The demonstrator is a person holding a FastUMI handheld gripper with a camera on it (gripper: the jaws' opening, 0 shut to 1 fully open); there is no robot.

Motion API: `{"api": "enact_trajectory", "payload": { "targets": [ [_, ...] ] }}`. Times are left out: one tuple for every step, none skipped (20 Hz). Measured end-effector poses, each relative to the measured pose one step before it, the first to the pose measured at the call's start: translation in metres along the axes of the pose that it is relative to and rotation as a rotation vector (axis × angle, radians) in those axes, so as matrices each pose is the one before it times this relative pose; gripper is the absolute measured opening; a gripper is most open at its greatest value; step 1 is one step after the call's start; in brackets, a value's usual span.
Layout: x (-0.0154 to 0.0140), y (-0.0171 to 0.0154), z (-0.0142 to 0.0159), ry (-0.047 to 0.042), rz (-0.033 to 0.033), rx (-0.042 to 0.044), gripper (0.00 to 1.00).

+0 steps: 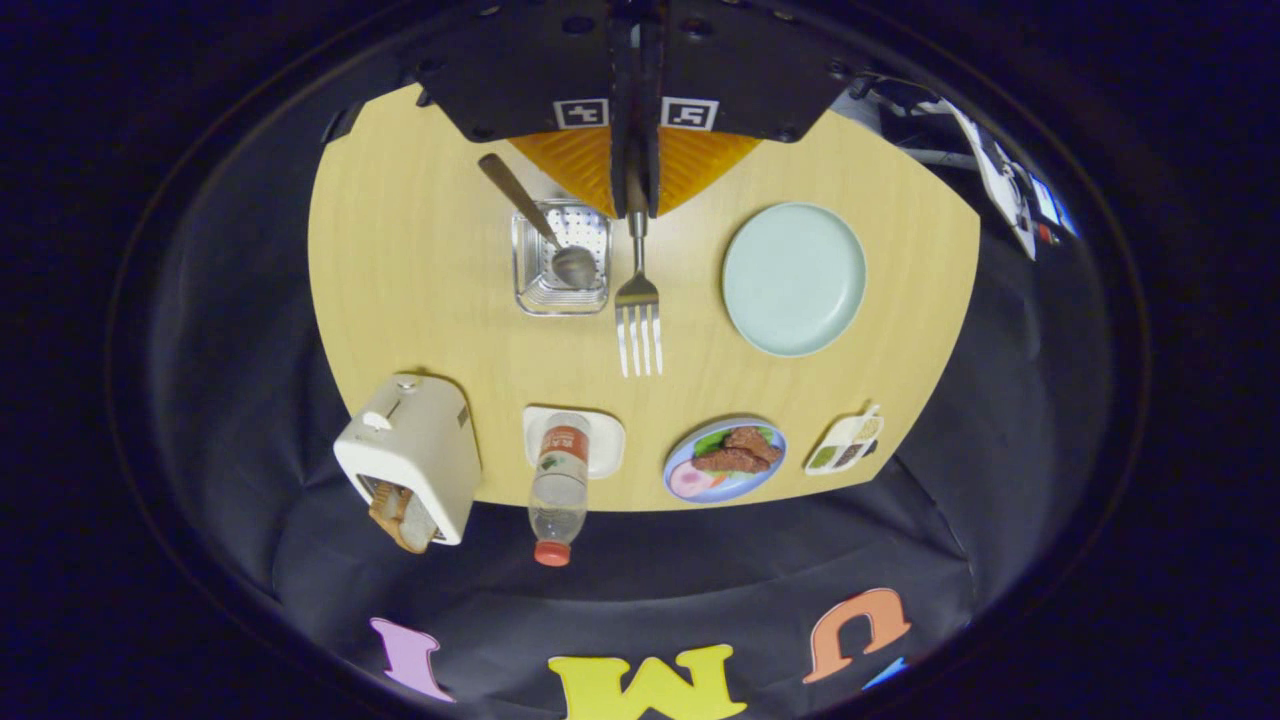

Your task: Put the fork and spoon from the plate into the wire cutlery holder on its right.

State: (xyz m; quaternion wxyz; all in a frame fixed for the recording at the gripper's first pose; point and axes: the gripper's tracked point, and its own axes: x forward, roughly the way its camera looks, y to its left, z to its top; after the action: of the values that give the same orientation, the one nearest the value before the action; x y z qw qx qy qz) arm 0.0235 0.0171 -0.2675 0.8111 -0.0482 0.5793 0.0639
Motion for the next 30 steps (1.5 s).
{"api": "enact_trajectory", "payload": {
  "targets": [
    [-0.00165, -0.00740, -0.00160, 0.01706, 0.00197, 0.00684, 0.04],
    [-0.00115, -0.00905, -0.00313, 0.02285, -0.01026, 0.00737, 0.04],
    [-0.00109, -0.00758, -0.00257, 0.02693, -0.01182, 0.00002, 0.04],
    [-0.00068, -0.00335, -0.00671, 0.03467, 0.00053, 0.00806, 0.04],
    [0.00032, -0.00031, -0.00549, 0.03665, 0.00807, 0.00927, 0.04],
    [0.00157, -0.00107, -0.00466, 0.03157, 0.01029, 0.01017, 0.05],
    [0.00278, -0.00210, -0.00476, 0.03734, 0.00161, 0.00858, 0.05],
    [0.00251, 0.00013, -0.00650, 0.04178, 0.00854, 0.02130, 0.05],
    [0.00252, 0.00079, -0.00261, 0.03041, 0.00135, 0.00584, 0.04],
    [0.00251, -0.00062, -0.00019, 0.01567, -0.00327, 0.00258, 0.04],
    [0.00167, -0.00073, 0.00203, 0.01474, -0.00144, 0.01567, 0.04],
    [0.00196, -0.00108, 0.00152, 0.01295, -0.00516, 0.02352, 0.04],
    [0.00205, -0.00060, 0.00260, 0.01096, -0.00879, 0.01737, 0.04],
    [0.00160, -0.00171, 0.00345, 0.00675, -0.01264, 0.00837, 0.05],
    [0.00172, -0.00122, 0.00188, 0.01626, -0.01206, 0.00413, 0.05],
    [0.00210, 0.00119, 0.00075, 0.01693, 0.00078, 0.00980, 0.05],
    [0.00157, 0.00249, 0.00194, 0.02000, 0.00905, 0.00979, 0.04],
    [0.00214, 0.00128, 0.00242, 0.01772, 0.00270, 0.00469, 0.04],
    [0.00121, 0.00034, 0.00315, 0.01406, -0.00216, 0.00001, 0.05],
    [0.00183, -0.00041, 0.00343, 0.00544, -0.00605, -0.00024, 0.05],
    [0.00057, -0.00077, 0.00194, 0.01453, -0.01003, 0.00039, 0.05],
    [0.00025, 0.00042, 0.00245, 0.00783, 0.00172, 0.00822, 0.04],
    [0.00234, 0.00165, 0.00323, 0.00427, 0.00192, 0.00090, 0.08],
    [-0.00032, -0.00055, 0.00192, 0.00778, -0.00585, -0.01009, 0.08],
    [0.00050, 0.00088, 0.00313, 0.00321, -0.00119, -0.01003, 0.07],
    [0.00139, 0.00019, 0.00188, 0.00027, -0.00268, -0.00173, 0.08],
    [0.00025, 0.00054, 0.00166, -0.00123, -0.00172, 0.00284, 0.08],
    [0.00142, 0.00178, 0.00151, -0.00267, 0.00590, -0.00114, 0.08],
    [0.00041, 0.00254, 0.00040, -0.00286, 0.00969, 0.00035, 0.08],
    [0.00076, 0.00190, 0.00008, -0.00196, 0.01159, 0.00279, 0.08]
  ]
}}
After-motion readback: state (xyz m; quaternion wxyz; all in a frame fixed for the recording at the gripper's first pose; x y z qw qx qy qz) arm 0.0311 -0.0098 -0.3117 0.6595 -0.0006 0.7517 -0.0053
